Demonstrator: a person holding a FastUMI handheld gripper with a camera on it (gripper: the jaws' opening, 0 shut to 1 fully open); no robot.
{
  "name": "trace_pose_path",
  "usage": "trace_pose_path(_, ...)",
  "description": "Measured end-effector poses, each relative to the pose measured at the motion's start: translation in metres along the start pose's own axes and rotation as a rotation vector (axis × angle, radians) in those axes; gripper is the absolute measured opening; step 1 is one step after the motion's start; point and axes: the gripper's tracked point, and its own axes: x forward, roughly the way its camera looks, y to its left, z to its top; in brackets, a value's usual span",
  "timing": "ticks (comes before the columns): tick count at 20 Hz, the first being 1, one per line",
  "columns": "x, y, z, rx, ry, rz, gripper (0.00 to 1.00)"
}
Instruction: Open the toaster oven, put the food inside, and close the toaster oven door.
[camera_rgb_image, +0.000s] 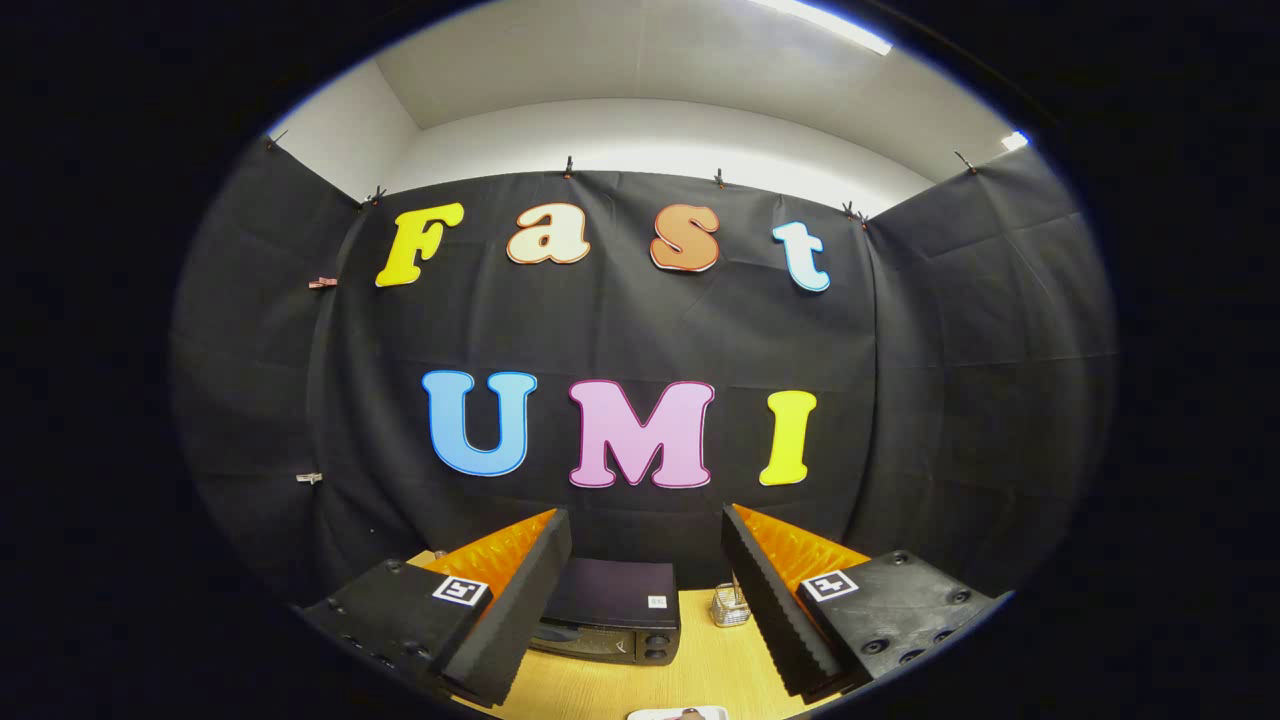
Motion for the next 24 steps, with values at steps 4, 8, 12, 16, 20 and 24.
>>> trace_pose_path(4,0.011,0.008,-0.01,0.007,0.025,-0.003,0.97)
trace_pose_path(8,0.037,0.041,-0.033,0.02,0.061,0.029,0.97)
trace_pose_path(12,0.072,0.079,-0.071,0.027,0.099,0.05,0.98)
trace_pose_path(16,0.111,0.106,-0.132,0.023,0.174,0.036,0.98)
trace_pose_path(20,0.137,0.131,-0.221,0.052,0.325,0.043,0.98)
trace_pose_path(24,0.145,0.138,-0.295,0.03,0.456,0.023,0.98)
